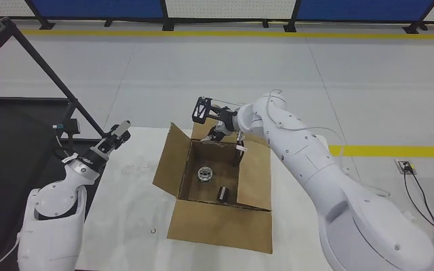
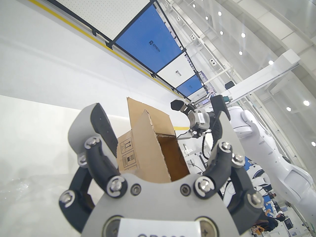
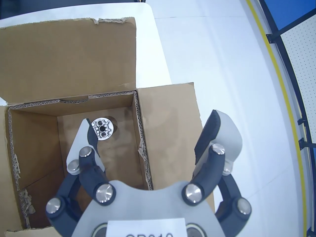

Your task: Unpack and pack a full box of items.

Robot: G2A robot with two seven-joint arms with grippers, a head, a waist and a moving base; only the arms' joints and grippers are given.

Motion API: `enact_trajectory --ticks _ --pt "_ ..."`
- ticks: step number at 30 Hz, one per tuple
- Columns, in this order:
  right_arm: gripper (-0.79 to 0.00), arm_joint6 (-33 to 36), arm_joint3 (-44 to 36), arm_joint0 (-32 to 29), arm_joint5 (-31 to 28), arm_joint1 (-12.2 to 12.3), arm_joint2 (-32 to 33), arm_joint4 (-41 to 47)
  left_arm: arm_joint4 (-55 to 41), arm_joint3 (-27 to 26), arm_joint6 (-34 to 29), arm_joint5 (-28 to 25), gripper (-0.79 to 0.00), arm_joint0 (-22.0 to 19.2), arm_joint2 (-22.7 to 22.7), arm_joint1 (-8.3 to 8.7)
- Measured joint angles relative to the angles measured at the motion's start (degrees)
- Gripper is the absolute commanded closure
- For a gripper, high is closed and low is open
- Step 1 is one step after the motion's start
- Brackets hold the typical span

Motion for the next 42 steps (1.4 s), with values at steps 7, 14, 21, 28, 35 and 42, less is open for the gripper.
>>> enact_trajectory --ticks 7,14,21,28,35,42 --pt "-0.785 0.01 0.00 0.01 0.01 0.00 0.00 0.00 0.00 0.00 0.00 0.00 -0.785 0.00 0.00 0.00" --pt "-0.785 0.01 0.00 0.01 0.00 0.00 0.00 0.00 0.00 0.00 0.00 0.00 -0.785 0.00 0.00 0.00" --pt "-0.785 -1.02 -1.20 -0.87 -0.18 0.10 0.25 0.13 0.00 0.00 0.00 0.00 -0.785 0.00 0.00 0.00" --pt "-0.785 -14.30 -1.58 -1.50 -2.61 3.00 3.13 -0.58 0.00 0.00 0.00 0.00 -0.785 0.00 0.00 0.00" --pt "-0.785 -27.48 -3.90 -4.35 -8.46 8.15 5.99 -3.81 0.00 0.00 0.00 0.00 -0.785 0.00 0.00 0.00" --pt "-0.785 -32.48 -11.92 -10.15 -7.28 15.63 10.87 -8.13 0.00 0.00 0.00 0.00 -0.785 0.00 0.00 0.00"
